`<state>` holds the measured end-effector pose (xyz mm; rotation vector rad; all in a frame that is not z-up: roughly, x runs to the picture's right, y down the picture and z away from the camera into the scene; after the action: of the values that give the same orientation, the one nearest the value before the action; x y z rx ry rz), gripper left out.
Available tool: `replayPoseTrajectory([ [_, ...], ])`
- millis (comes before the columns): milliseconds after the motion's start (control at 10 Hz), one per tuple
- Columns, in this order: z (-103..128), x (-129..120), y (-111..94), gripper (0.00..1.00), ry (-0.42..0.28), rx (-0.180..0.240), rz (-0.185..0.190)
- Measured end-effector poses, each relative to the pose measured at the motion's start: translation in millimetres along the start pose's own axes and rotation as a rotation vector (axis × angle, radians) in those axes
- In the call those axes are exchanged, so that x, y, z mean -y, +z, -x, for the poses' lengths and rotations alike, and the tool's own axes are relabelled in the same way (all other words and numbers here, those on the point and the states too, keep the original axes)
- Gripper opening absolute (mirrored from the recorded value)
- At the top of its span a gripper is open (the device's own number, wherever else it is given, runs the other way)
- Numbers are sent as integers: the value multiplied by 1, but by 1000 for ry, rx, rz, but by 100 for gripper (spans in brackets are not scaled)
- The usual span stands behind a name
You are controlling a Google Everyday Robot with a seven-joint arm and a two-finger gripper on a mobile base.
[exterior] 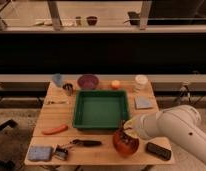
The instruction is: Place grapes in red bowl
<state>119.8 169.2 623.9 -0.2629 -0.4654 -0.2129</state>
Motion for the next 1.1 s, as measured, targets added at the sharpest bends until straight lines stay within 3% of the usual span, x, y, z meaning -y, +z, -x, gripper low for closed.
replayPoseTrajectory([
  [300,5,-1,-1,4,-10,17,7],
  [900,3,-2,-1,65,5,38,15],
  [1100,2,-2,-2,79,8,36,11],
])
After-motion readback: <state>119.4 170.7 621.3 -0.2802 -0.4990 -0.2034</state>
